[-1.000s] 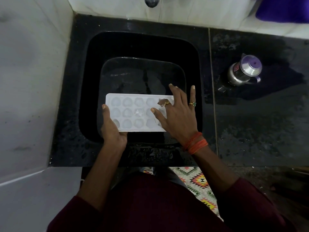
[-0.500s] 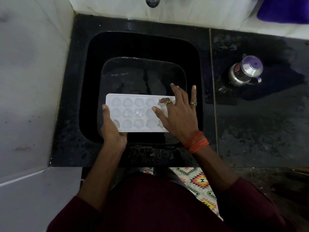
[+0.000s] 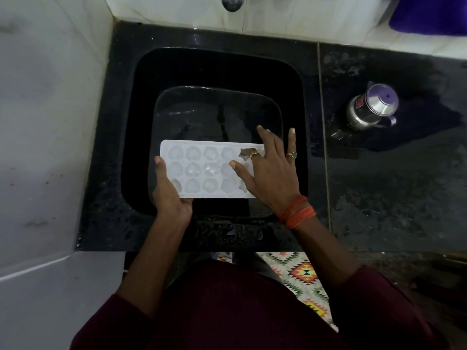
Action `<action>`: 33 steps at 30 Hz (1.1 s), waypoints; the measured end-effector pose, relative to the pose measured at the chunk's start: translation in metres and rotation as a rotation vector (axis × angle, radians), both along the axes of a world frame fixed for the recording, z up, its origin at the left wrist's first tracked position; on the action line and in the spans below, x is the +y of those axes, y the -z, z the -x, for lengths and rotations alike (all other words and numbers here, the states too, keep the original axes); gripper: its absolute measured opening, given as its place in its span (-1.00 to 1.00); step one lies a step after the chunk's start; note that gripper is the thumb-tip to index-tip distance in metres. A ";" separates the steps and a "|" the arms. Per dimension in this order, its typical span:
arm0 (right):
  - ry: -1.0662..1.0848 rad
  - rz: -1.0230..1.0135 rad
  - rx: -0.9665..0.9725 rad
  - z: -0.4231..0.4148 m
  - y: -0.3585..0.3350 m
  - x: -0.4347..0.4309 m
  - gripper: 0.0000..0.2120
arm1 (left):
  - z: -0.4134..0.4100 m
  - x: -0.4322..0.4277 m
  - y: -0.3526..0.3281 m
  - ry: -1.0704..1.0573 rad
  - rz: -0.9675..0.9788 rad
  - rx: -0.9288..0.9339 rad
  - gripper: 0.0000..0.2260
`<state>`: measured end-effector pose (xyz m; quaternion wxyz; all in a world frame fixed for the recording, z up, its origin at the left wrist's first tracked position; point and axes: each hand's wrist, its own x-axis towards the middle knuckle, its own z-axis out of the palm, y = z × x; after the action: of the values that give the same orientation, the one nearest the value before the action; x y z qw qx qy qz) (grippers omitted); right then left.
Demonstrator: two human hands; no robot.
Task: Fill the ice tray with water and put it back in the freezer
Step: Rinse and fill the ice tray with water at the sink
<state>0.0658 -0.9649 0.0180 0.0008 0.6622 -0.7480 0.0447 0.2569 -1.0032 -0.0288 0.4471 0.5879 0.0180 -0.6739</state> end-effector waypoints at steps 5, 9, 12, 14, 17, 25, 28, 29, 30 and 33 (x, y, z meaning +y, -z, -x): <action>0.000 -0.034 0.018 0.000 0.003 0.000 -0.44 | 0.000 0.000 -0.001 0.005 -0.011 0.009 -0.55; -0.001 0.014 0.019 0.000 0.003 0.001 -0.45 | 0.000 0.000 -0.001 0.007 -0.004 0.016 -0.57; 0.000 -0.022 0.019 0.000 0.002 0.000 -0.44 | 0.000 0.000 -0.002 0.004 -0.008 0.015 -0.55; 0.003 -0.042 0.020 0.001 0.002 0.001 -0.45 | 0.001 -0.001 -0.003 0.006 -0.009 0.007 -0.55; 0.001 -0.010 0.013 0.001 0.002 0.001 -0.46 | 0.001 0.000 -0.004 0.007 0.004 0.009 -0.58; 0.000 -0.037 0.039 0.001 0.002 -0.002 -0.48 | 0.000 0.000 -0.007 0.014 0.011 0.025 -0.57; -0.007 -0.015 0.054 -0.001 0.001 -0.002 -0.49 | -0.001 0.001 -0.007 0.009 0.017 0.019 -0.58; -0.007 0.004 0.054 -0.001 0.001 -0.002 -0.49 | -0.001 0.001 -0.007 0.007 0.018 0.016 -0.58; -0.006 0.017 0.057 -0.001 0.000 -0.002 -0.50 | -0.002 0.000 -0.006 0.006 0.018 0.014 -0.57; 0.000 0.001 0.062 0.000 0.000 -0.002 -0.50 | -0.002 0.000 -0.007 0.001 0.020 0.013 -0.57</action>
<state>0.0658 -0.9674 0.0185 0.0245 0.6633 -0.7476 0.0245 0.2587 -1.0032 -0.0221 0.4528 0.5788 0.0138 -0.6780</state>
